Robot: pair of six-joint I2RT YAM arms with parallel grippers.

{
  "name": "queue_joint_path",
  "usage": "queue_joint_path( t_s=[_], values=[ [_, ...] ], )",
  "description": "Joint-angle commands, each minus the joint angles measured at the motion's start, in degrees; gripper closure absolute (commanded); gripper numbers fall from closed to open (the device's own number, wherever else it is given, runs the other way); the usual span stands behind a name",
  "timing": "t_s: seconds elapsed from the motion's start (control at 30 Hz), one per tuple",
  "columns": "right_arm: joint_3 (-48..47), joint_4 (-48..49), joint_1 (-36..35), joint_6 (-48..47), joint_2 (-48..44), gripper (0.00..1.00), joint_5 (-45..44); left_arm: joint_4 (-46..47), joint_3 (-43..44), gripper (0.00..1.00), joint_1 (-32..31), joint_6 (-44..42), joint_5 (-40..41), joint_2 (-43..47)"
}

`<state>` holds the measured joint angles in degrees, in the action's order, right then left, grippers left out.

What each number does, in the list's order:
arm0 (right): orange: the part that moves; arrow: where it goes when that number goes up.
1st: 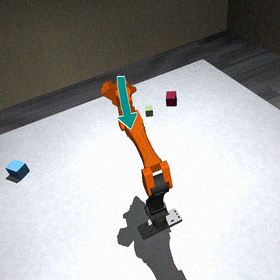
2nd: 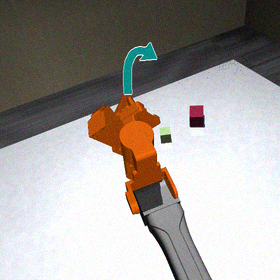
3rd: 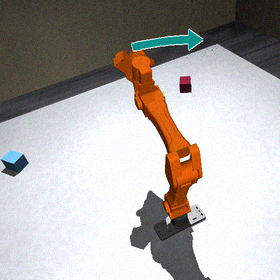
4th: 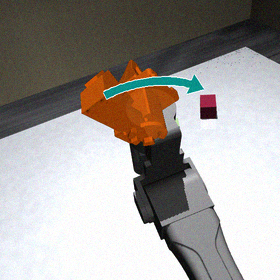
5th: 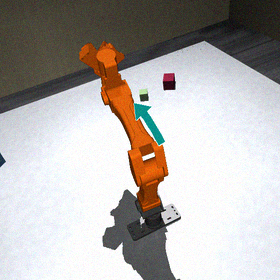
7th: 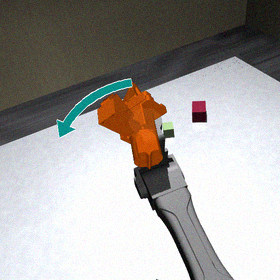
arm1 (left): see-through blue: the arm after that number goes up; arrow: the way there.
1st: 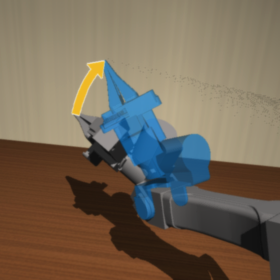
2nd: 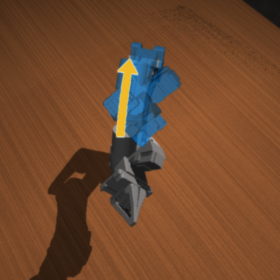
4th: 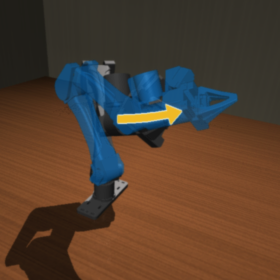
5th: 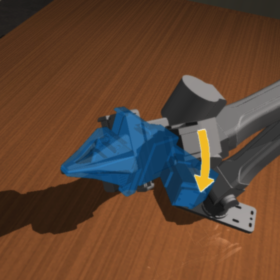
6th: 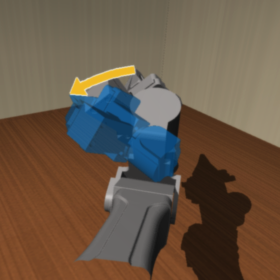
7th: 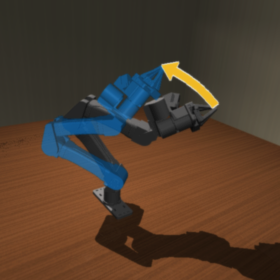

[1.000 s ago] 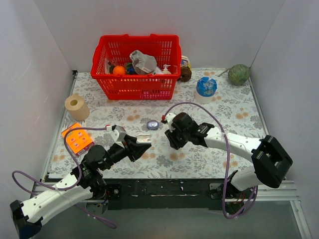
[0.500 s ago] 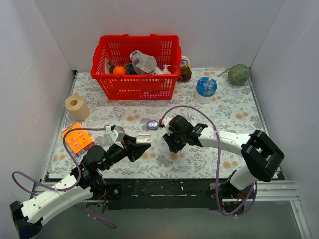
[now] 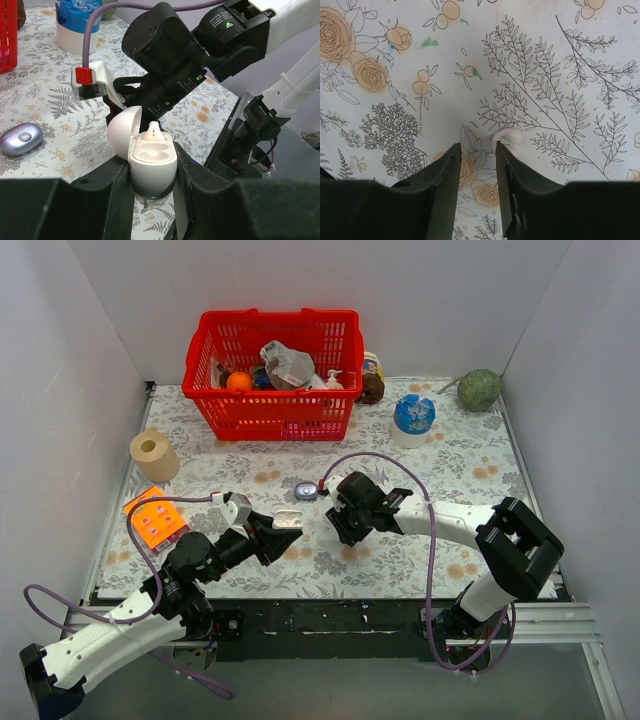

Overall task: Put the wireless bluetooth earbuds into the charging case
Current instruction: Pick up the earbud from the center of the board.

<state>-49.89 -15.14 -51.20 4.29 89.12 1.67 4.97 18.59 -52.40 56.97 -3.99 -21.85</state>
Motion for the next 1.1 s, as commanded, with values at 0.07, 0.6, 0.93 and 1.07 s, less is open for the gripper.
queue_joint_path(
  t_s=[0.07,0.6,0.93,1.07],
  values=[
    [-0.3,1.51,0.93,0.45,0.61,0.58,-0.7,0.04,1.1,1.0,-0.07,-0.72,0.91,0.31],
    [0.58,0.81,2.24,1.59,-0.26,0.62,-5.45,0.3,1.01,1.0,-0.07,-0.81,0.91,0.22],
    [0.85,0.46,2.86,2.38,-0.97,0.82,-7.56,0.3,0.92,1.0,-0.07,-0.72,0.91,0.14],
    [0.93,0.02,3.21,2.56,-0.88,0.96,-8.52,0.21,1.01,1.0,-0.07,-0.72,0.82,0.22]
  ],
)
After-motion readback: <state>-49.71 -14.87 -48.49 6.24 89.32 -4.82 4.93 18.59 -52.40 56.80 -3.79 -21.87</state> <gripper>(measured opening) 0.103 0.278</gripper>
